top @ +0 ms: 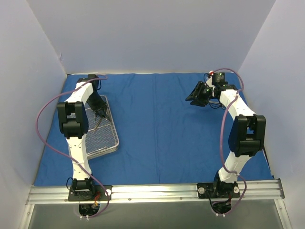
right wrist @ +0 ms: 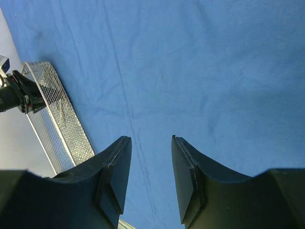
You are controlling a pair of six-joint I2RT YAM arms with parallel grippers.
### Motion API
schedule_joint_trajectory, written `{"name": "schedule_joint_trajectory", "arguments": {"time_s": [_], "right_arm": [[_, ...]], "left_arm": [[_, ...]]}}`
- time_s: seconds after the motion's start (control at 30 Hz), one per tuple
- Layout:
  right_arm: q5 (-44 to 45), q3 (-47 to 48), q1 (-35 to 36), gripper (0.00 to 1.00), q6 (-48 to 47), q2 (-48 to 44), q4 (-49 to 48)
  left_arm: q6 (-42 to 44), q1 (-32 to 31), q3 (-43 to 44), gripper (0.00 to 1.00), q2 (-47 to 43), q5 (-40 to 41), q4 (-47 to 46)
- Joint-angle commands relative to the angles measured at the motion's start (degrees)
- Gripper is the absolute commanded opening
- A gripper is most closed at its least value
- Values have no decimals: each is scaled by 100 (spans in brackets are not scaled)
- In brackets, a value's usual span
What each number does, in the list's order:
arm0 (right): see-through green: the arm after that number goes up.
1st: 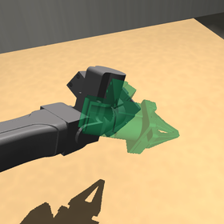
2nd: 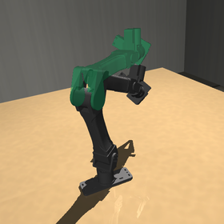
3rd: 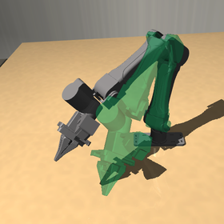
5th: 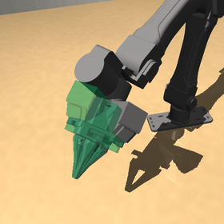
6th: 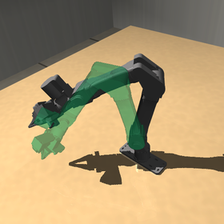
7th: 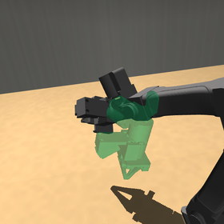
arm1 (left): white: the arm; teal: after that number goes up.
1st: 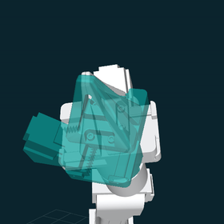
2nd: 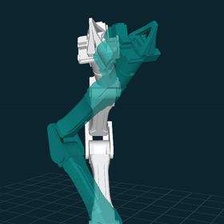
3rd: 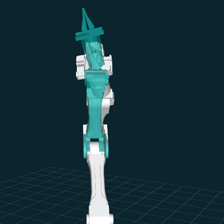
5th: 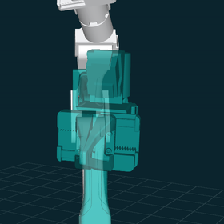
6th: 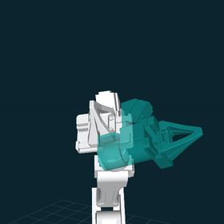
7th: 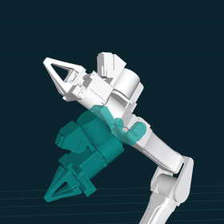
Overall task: Open and lay out the surgical kit
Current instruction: Pick up the medical item from the container.
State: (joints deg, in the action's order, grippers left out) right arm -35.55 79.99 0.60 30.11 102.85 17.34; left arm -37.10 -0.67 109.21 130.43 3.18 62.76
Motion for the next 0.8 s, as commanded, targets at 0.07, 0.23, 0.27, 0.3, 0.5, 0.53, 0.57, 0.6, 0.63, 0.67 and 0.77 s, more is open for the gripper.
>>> {"name": "schedule_joint_trajectory", "arguments": {"time_s": [0.07, 0.23, 0.27, 0.3, 0.5, 0.53, 0.57, 0.6, 0.63, 0.67, 0.77], "right_arm": [[-163, 35, -7, 40, -40, -204, 59], [-154, 0, -7, 40, -14, -230, 59], [-145, 0, -16, 40, -22, -230, 50], [-145, -9, -16, 40, -23, -230, 50], [-145, -44, -25, 40, -5, -213, 41], [-145, -36, -25, 40, -5, -204, 32], [-145, -27, -25, 40, 4, -204, 50], [-145, -9, -25, 40, 4, -204, 50], [-136, -1, -25, 40, 4, -204, 50], [-145, 8, -25, 40, -5, -204, 59], [-136, 35, -16, 40, 4, -230, 59]], "left_arm": [[-52, 216, 30, 40, 157, 95, -124], [-69, 330, 171, 40, 360, 165, 25], [-52, 356, 171, 40, 378, 191, 34], [-43, 400, 188, 39, 395, 218, 43], [63, 436, 399, 31, 659, 175, 122], [80, 436, 408, 26, 668, 165, 105], [80, 436, 400, 22, 668, 165, 96], [89, 436, 382, 18, 650, 148, 52], [115, 427, 365, 12, 633, 139, 35], [124, 436, 347, 9, 563, 148, 26], [150, 436, 312, 3, 335, 165, 17]]}}
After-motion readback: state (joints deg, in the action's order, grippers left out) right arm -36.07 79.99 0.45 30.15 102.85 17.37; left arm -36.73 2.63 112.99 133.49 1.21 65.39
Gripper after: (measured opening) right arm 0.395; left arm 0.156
